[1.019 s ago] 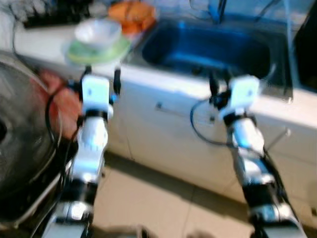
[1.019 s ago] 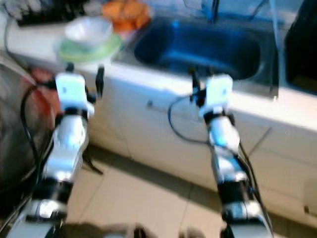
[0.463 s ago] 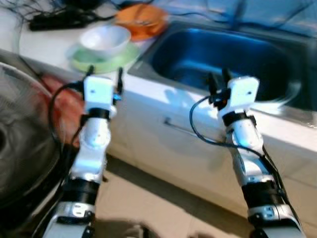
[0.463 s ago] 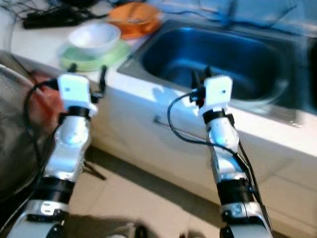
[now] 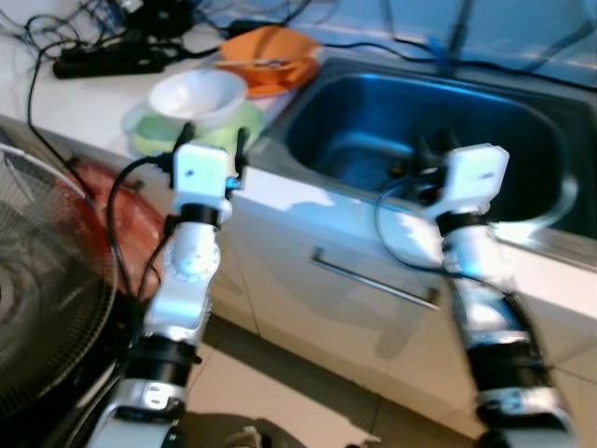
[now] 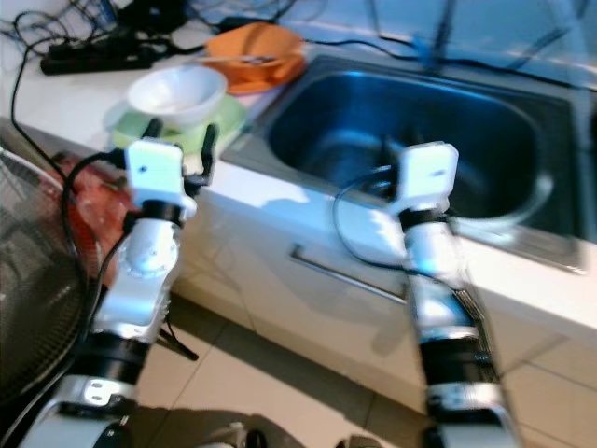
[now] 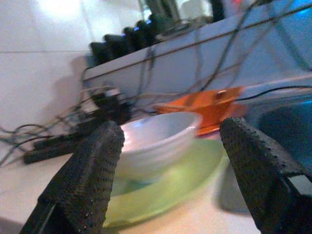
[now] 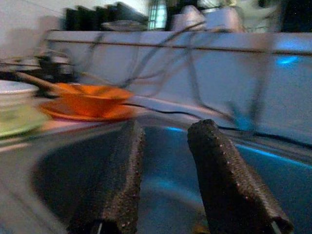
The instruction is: Kitchen organization
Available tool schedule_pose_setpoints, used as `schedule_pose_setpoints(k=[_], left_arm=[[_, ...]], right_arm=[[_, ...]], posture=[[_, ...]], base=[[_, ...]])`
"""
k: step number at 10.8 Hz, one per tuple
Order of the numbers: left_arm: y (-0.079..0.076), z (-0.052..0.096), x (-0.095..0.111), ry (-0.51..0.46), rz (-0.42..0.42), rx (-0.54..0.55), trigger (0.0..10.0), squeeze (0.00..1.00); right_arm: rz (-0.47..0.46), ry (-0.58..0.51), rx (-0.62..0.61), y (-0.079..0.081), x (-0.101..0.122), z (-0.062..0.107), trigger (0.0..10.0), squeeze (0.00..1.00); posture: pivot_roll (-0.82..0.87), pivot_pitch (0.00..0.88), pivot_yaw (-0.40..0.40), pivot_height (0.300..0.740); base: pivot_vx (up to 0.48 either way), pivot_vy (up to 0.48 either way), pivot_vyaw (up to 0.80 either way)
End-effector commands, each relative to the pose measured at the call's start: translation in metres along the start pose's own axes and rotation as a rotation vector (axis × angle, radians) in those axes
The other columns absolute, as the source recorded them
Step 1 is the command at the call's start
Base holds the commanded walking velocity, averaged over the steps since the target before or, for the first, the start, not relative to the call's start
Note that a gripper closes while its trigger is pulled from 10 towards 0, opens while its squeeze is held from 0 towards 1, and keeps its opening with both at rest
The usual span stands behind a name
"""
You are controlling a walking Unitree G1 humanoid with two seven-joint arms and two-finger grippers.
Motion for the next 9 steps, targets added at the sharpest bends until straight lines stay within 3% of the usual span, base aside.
schedule_pose_setpoints(k=[1,8,9], left_arm=[[-0.0044,-0.0011,0.0018,-0.006,0.010,-0.017,10.0,0.00],[-0.0094,-0.0011,0.0036,-0.014,0.024,-0.048,10.0,0.00],[-0.0104,-0.0006,0.0043,-0.017,0.033,-0.054,10.0,0.00]], right_arm=[[0.014,0.000,-0.021,-0.0094,-0.0001,0.0005,10.0,0.00],[0.007,0.001,-0.016,-0.0080,-0.0005,0.0003,10.0,0.00],[0.005,0.002,-0.016,-0.0074,-0.0005,0.0002,10.0,0.00]], posture=[[-0.01,0.123,0.045,0.740],[-0.01,0.116,0.044,0.740],[-0.01,0.112,0.044,0.740]], base=[[0.382,0.000,0.00],[0.376,0.000,0.00],[0.000,0.000,0.00]])
Point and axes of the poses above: a point about 5 cm out from each wrist's last joint towards the gripper, its own z axis pointing back from the gripper into the wrist, its own x axis along the axis of the wrist's last joint, y = z × x, the point moved 1 cm from there along -z, pointing out of the wrist towards the gripper, and after that the axes turned 15 degrees about z, right-handed, at the moved point
